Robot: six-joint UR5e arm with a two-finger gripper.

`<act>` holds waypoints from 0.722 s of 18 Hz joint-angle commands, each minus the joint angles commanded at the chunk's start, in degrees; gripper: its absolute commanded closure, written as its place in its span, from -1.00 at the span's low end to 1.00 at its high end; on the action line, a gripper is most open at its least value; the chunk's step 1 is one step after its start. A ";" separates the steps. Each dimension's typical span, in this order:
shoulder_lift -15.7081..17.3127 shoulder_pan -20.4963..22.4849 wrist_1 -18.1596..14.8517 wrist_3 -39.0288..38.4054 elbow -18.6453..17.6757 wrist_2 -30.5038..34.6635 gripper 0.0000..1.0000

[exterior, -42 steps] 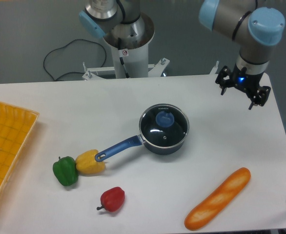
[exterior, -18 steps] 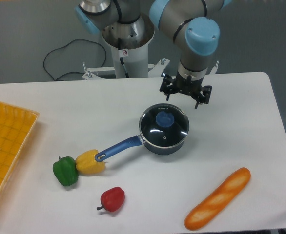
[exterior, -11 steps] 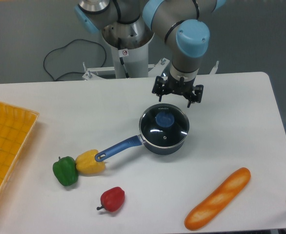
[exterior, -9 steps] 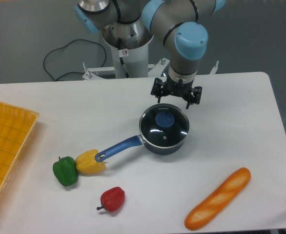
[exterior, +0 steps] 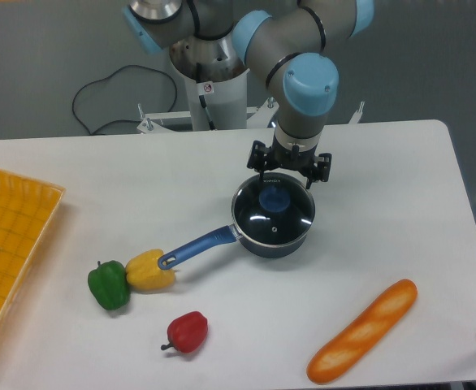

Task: Open the lid
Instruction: 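Lower the gripper onto the lid's blue knob and close on it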

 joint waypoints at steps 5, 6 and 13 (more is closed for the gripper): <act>-1.94 -1.58 0.70 -2.64 1.24 1.32 -1.00; -2.11 -1.94 1.23 -2.90 1.15 1.32 -1.00; -3.08 -2.20 1.76 -3.78 0.89 1.76 -1.00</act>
